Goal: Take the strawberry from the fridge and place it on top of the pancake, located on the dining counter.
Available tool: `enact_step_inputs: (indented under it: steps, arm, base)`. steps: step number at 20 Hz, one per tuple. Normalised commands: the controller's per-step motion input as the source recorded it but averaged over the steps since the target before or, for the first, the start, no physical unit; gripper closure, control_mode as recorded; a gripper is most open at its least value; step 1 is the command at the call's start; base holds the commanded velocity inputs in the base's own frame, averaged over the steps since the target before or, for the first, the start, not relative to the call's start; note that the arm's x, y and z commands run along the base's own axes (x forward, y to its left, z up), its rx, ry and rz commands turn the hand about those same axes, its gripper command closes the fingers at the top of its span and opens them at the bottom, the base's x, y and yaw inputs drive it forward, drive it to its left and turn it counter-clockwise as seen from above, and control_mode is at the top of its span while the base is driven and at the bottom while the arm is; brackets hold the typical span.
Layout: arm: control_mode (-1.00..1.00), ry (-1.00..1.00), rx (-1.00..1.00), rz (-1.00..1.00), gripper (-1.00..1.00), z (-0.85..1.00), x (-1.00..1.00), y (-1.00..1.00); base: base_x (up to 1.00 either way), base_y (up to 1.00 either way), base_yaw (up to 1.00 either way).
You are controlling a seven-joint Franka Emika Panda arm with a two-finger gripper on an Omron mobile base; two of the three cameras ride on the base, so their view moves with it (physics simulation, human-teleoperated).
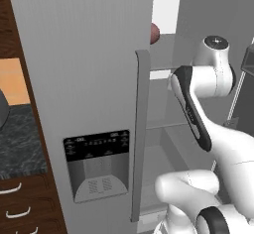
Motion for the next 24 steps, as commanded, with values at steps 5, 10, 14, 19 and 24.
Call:
enact_step_inputs:
  steps: [5,10,14,19,24]
  arm:
    - [-1.0,0.07,-0.03,0.06,1.0,-0.84,-0.8,0.14]
    - [-1.0,0.02,0.0,0.0,1.0,-0.49,-0.12,0.0]
    - [-1.0,0.0,0.0,0.0,1.0,-0.4,0.0,0.0]
    - [-1.0,0.0,0.0,0.0,1.0,-0.32,-0.19,0.0]
    - [-1.0,-0.02,0.01,0.01,1.0,-0.16,-0.6,0.0]
  base:
    - [0.0,0.0,0.0]
    - [0.0,0.0,0.0]
    - [0.0,0.0,0.0]
    - [0.0,0.0,0.0]
    - [0.0,0.0,0.0]
